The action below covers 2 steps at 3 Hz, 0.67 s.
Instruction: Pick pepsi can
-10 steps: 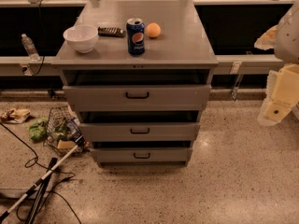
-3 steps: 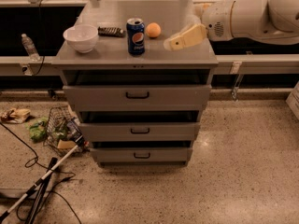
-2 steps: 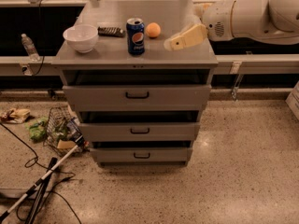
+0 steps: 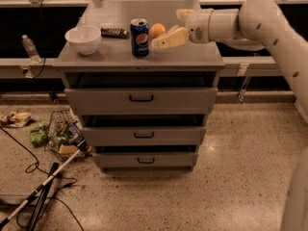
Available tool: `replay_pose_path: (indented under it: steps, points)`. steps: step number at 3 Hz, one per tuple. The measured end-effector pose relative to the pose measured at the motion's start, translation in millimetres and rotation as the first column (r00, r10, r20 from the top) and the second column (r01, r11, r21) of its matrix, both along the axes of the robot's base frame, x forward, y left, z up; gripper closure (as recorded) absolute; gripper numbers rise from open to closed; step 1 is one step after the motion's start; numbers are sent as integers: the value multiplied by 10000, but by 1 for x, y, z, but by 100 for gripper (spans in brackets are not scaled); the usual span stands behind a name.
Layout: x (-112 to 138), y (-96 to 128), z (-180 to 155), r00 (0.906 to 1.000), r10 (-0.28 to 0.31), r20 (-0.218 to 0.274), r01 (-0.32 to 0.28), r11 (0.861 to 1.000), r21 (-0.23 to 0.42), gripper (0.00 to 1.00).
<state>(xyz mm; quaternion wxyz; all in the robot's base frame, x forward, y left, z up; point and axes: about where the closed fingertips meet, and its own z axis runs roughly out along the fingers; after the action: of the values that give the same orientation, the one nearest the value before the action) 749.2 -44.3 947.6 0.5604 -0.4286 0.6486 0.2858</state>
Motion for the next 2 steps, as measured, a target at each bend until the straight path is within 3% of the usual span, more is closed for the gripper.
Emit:
replay_pose_path:
  steps: [2]
  points:
    - [63, 47, -38, 9967, 808, 53, -810, 9956, 481, 0]
